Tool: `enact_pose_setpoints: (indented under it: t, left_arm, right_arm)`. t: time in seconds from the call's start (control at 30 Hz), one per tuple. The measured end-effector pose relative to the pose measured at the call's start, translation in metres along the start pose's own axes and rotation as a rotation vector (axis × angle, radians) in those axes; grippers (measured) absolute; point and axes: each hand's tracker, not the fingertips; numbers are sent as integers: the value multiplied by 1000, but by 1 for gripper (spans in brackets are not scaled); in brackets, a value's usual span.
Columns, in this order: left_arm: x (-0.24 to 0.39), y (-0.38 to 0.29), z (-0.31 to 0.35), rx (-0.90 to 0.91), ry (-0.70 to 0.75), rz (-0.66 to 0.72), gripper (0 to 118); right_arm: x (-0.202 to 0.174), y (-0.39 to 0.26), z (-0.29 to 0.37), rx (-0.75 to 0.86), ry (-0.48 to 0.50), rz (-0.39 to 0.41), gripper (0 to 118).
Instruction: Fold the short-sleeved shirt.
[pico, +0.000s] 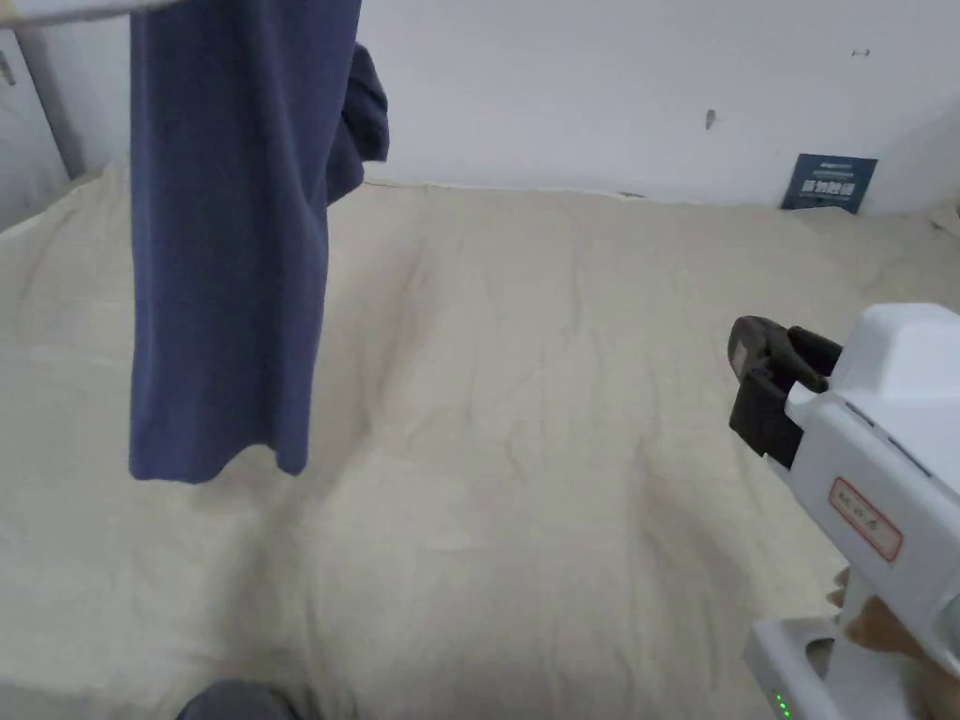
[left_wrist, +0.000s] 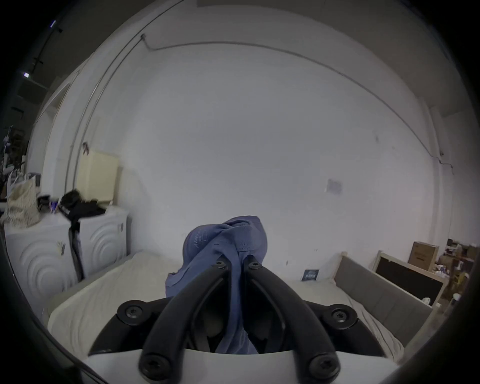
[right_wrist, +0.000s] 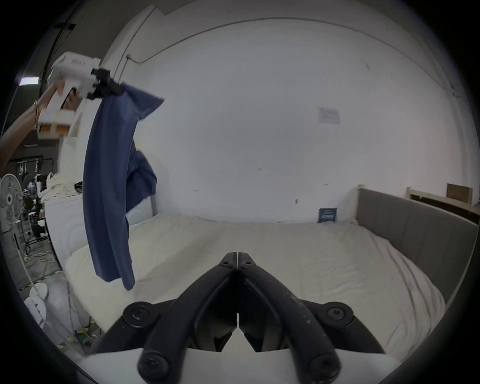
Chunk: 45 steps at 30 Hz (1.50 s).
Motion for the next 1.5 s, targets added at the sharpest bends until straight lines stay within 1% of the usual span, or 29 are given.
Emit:
enact_pose_setpoints:
  t: [0.07,0.2,0.33,0.43,0.47,0.57,0.7,0.8,0.87,0.97,1.1,1.17,1.23,1.27,1.3,1.33,1.37,1.4,1.47,1.5]
  left_arm:
    - [24,15,-6,47,-1,-44,8]
    - [66,26,-28,35,-66,-28,8]
    - [99,9,-55,-8,-106,-33,8]
    - [118,-23,-81,-56,-128,-31,8]
    - [138,-44,-94,-88,-136,-23,8]
    - [155,-97,-120,-223,-157,-37,8]
    - [162,-185,-142,-376,-166,-58,8]
    - [163,-253,-142,-503,-166,-74,8]
    - [158,-306,-136,-599,-157,-89,8]
    - [149,-384,-125,-768,-135,-107,8]
    - [133,-470,-97,-949,-96,-145,8]
    - [126,-495,-85,-1017,-75,-148,8]
    - [121,-509,-75,-1044,-71,-136,9]
    - [118,-511,-74,-1042,-71,-129,15]
    - [116,-507,-72,-1041,-80,-113,35]
    - [113,-503,-71,-1033,-87,-89,60]
    - [110,-493,-71,-1006,-107,-52,80]
    - [108,-480,-69,-963,-131,-29,96]
    - [106,-452,-61,-821,-150,-57,113]
    - [105,-437,-55,-746,-154,-84,118]
  right_arm:
    - [11,4,9,21,-38,-2,1]
    - [34,7,25,44,-116,-29,1]
    - [50,4,36,33,-165,-29,1]
    - [62,-1,44,22,-182,-43,1]
    - [64,-2,46,19,-198,-50,1]
    - [70,-8,52,4,-223,-58,1]
    - [75,-15,56,-18,-241,-68,1]
    - [78,-22,55,-35,-247,-77,1]
    - [86,-30,48,-53,-245,-92,1]
    - [90,-39,40,-76,-238,-120,1]
    - [89,-49,27,-113,-218,-117,1]
    - [89,-53,22,-127,-205,-121,1]
    - [88,-56,18,-137,-196,-126,1]
    - [86,-58,17,-142,-193,-126,1]
    - [85,-59,14,-147,-189,-126,1]
    - [85,-59,13,-153,-185,-125,1]
    - [83,-60,12,-158,-180,-123,1]
    - [82,-59,10,-161,-176,-120,1]
    - [79,-58,8,-164,-166,-113,1]
    - [77,-57,7,-166,-163,-110,1]
